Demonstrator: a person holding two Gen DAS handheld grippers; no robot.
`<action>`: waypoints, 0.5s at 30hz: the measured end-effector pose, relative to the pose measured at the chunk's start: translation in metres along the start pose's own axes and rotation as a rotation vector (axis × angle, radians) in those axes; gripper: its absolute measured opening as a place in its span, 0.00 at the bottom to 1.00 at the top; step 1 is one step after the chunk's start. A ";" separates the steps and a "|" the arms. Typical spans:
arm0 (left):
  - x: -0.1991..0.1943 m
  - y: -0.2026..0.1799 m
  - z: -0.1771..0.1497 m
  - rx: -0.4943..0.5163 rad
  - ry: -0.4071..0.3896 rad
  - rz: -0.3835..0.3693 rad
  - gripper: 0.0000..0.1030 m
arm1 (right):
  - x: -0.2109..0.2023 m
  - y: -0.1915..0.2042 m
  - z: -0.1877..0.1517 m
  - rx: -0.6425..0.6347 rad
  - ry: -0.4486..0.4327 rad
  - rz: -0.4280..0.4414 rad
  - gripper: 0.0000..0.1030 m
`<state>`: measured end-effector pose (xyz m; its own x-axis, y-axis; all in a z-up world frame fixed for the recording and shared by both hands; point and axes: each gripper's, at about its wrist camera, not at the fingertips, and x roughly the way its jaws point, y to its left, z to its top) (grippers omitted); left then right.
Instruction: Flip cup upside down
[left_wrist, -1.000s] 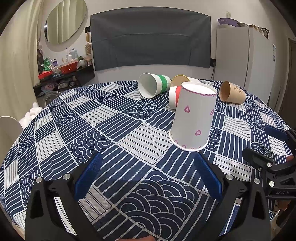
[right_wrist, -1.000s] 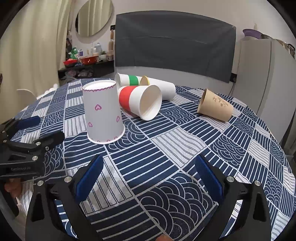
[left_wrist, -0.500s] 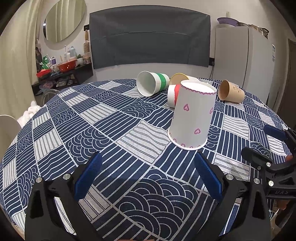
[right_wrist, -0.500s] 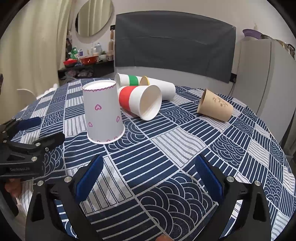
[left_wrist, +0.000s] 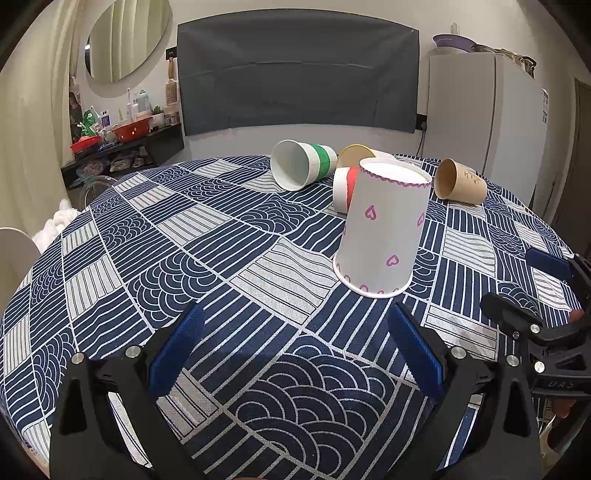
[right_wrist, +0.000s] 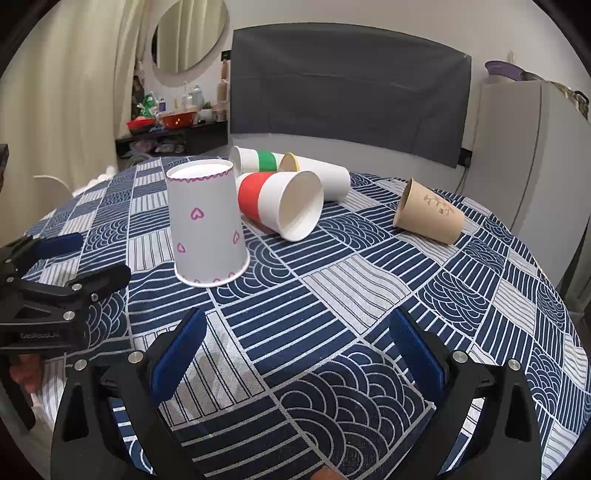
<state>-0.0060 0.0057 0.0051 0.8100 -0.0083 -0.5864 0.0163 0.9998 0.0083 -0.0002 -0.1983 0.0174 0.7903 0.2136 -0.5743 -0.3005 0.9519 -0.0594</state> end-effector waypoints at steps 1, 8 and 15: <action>0.000 0.000 0.000 0.000 -0.001 0.001 0.94 | 0.000 0.000 0.000 0.000 0.000 0.000 0.92; 0.000 -0.001 0.000 0.006 -0.002 0.000 0.94 | 0.000 0.000 0.000 -0.003 -0.002 -0.002 0.92; 0.000 0.001 0.000 -0.003 0.005 -0.007 0.94 | 0.000 0.000 0.000 -0.004 -0.003 -0.002 0.92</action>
<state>-0.0059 0.0063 0.0051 0.8067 -0.0155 -0.5907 0.0203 0.9998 0.0015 -0.0006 -0.1982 0.0175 0.7925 0.2120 -0.5719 -0.3010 0.9515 -0.0643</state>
